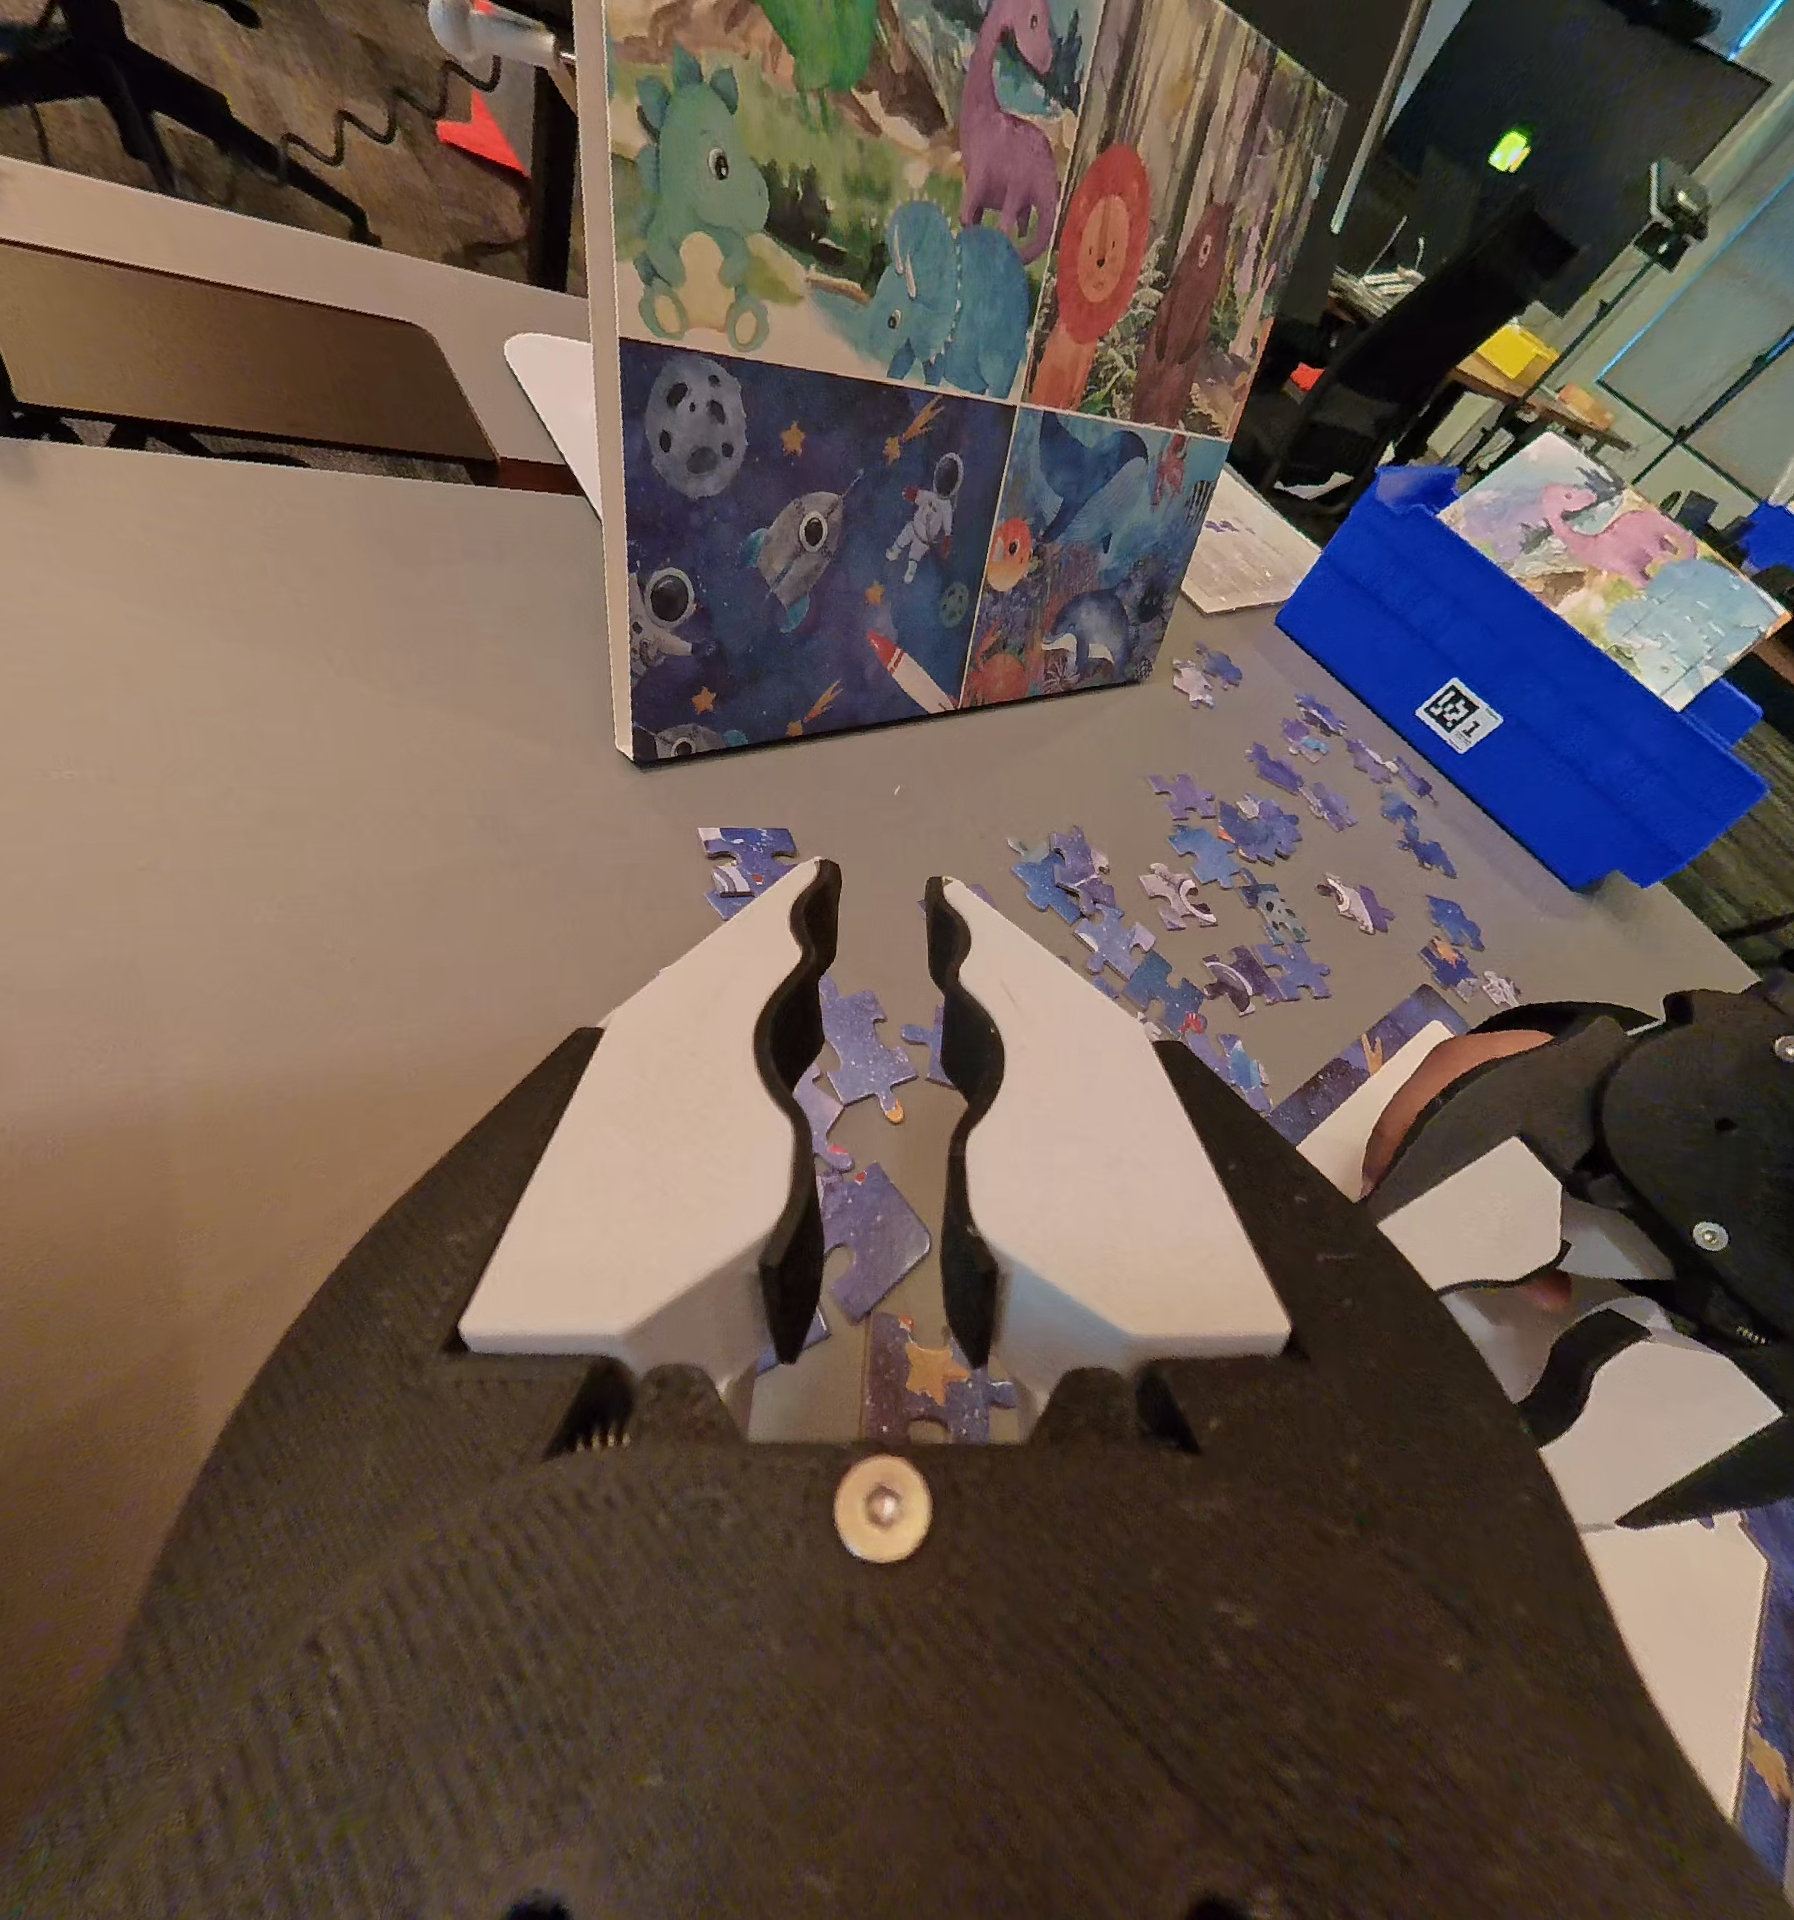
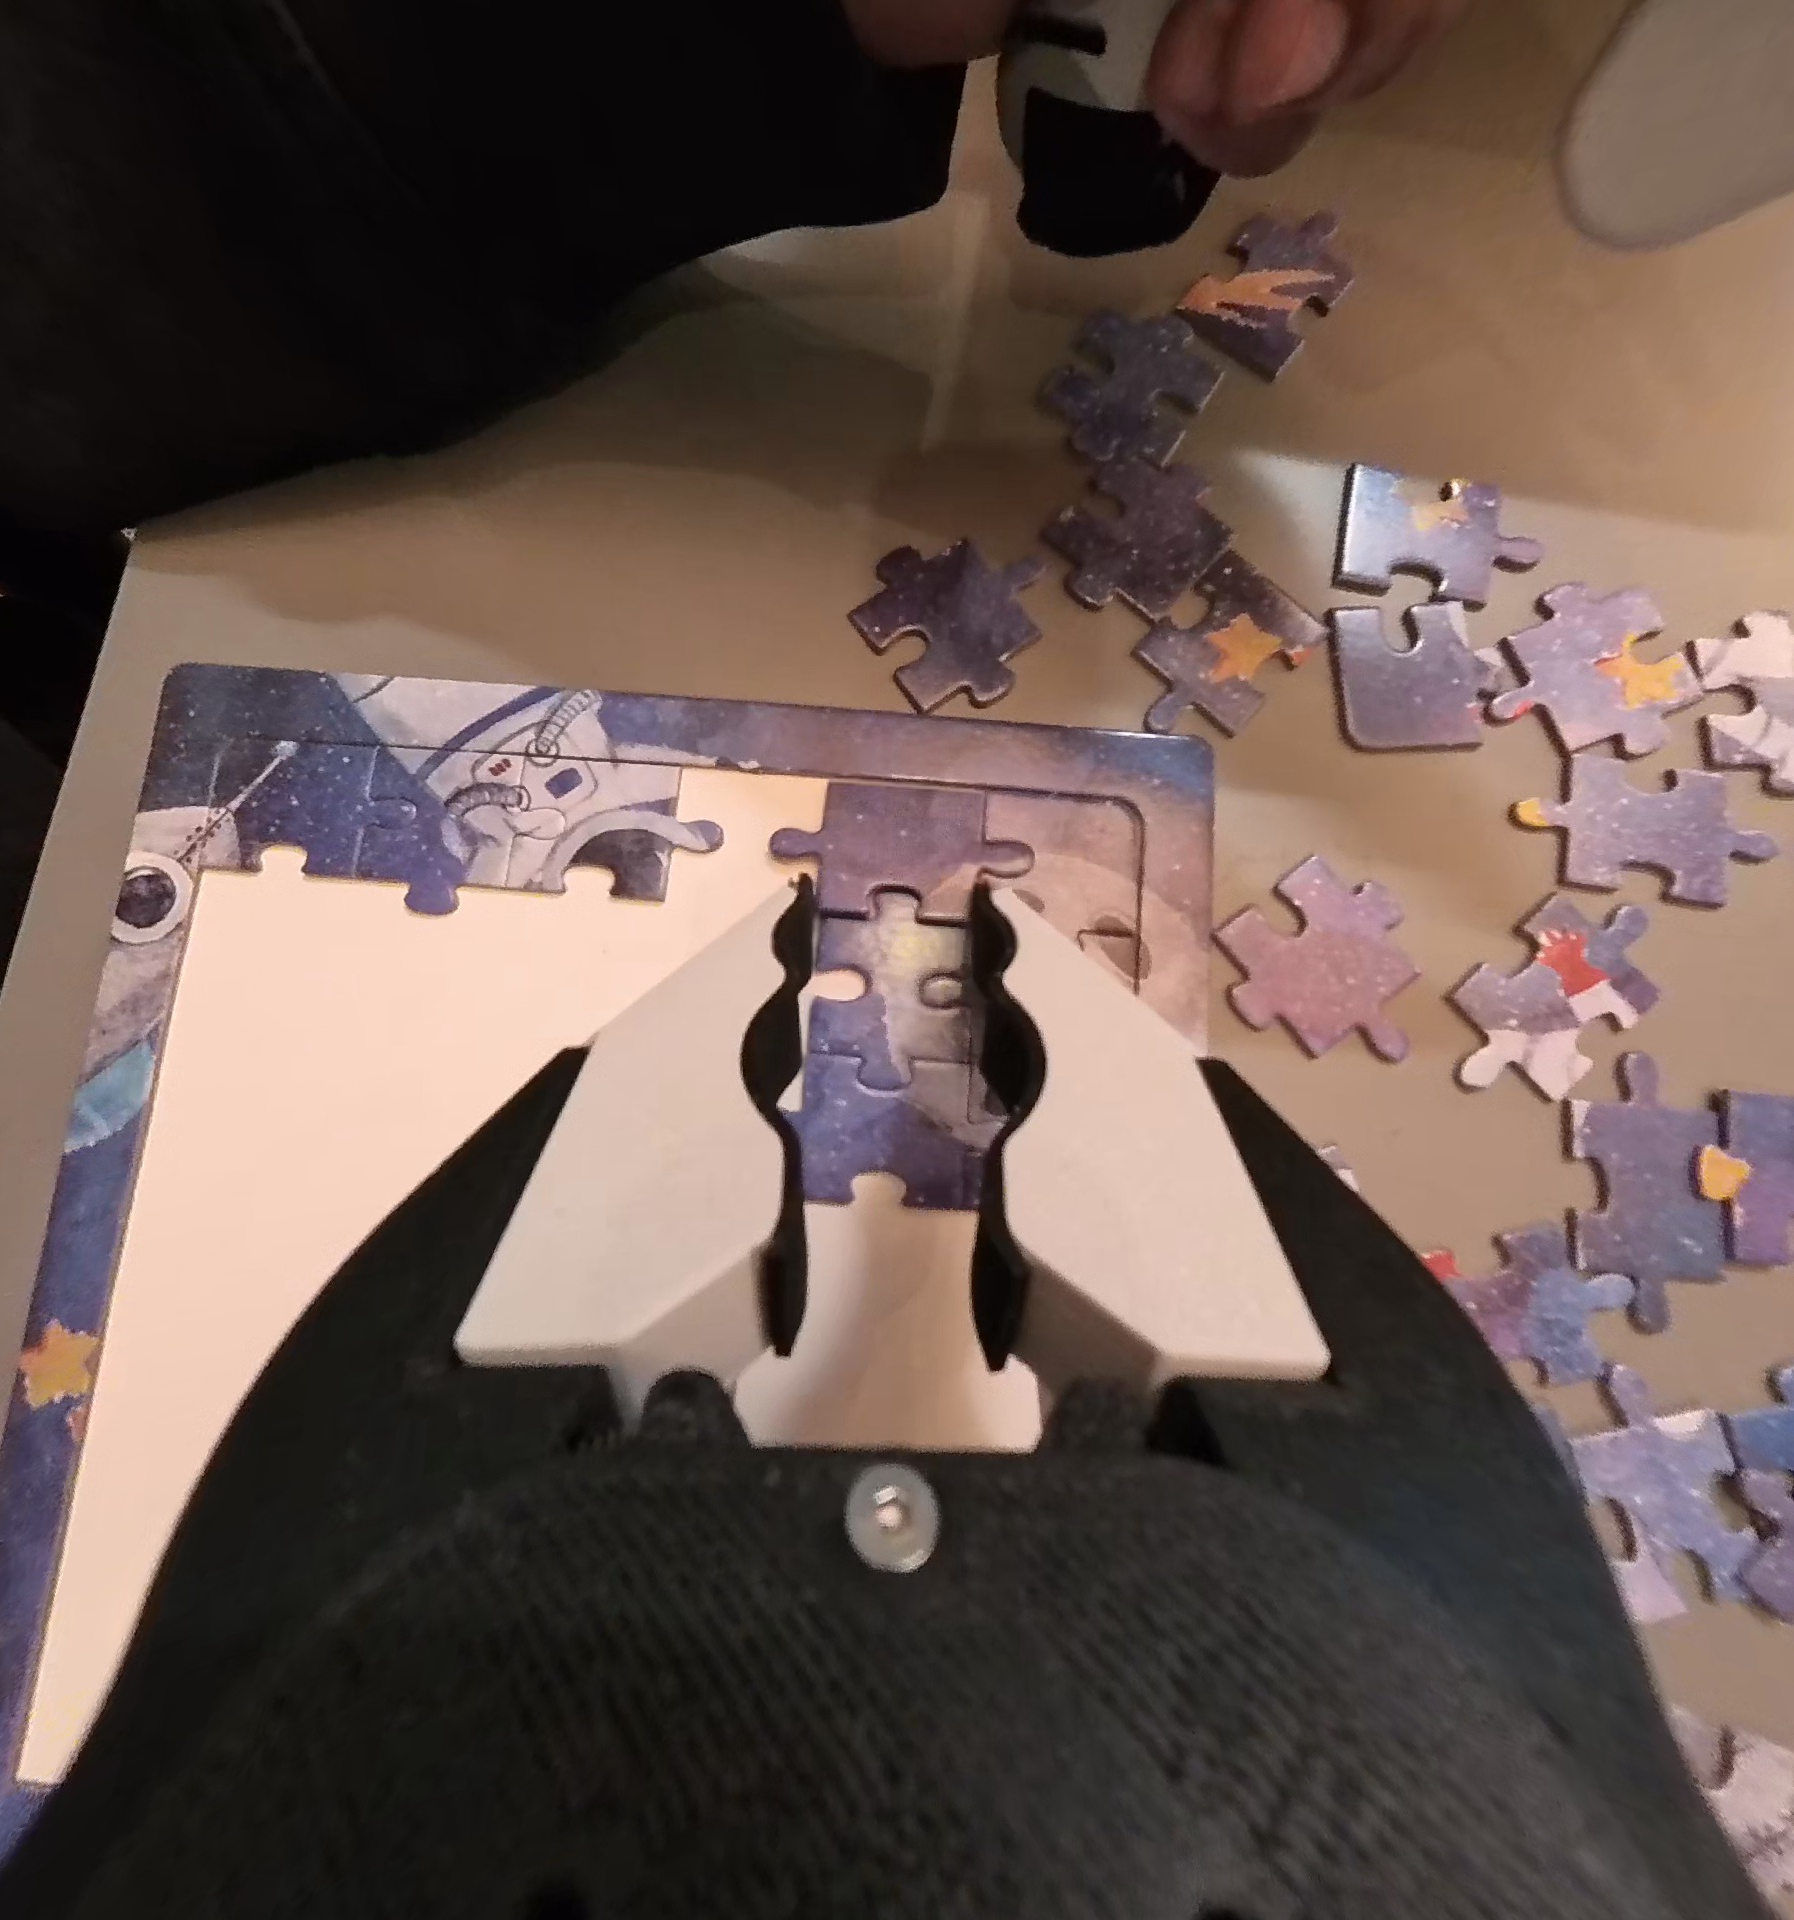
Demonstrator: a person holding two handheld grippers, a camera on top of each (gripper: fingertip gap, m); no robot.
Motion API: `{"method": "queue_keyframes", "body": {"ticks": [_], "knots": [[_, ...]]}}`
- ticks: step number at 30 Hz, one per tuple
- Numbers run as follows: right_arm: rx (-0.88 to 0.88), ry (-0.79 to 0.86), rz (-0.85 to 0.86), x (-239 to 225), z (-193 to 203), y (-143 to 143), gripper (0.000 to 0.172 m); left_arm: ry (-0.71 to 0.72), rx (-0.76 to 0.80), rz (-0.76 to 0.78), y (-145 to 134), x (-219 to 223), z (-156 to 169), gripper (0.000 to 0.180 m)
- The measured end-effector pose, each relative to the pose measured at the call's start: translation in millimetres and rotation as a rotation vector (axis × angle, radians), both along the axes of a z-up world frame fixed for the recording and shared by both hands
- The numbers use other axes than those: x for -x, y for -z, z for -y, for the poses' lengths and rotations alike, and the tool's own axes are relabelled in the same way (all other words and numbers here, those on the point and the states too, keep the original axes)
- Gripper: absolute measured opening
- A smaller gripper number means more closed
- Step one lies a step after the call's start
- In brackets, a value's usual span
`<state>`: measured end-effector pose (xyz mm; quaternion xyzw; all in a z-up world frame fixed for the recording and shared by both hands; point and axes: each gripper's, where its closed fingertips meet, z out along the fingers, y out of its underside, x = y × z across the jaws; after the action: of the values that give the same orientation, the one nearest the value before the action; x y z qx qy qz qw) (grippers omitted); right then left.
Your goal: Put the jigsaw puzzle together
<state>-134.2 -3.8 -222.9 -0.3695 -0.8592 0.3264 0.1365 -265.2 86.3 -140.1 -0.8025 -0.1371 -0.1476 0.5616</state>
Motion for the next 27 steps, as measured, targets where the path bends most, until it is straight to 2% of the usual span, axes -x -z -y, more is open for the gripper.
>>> {"method": "queue_keyframes", "body": {"ticks": [21, 27], "knots": [[0.003, 0.002, -0.023, 4.2, 0.9, -6.8, 0.032, 0.001, -0.001, 0.000, 0.0, -0.2, -0.1, 0.015], [0.006, -0.003, -0.001, 6.6, 3.2, 1.3, 0.033, 0.001, -0.002, 0.002, -0.1, 0.1, 0.0, 0.015]]}}
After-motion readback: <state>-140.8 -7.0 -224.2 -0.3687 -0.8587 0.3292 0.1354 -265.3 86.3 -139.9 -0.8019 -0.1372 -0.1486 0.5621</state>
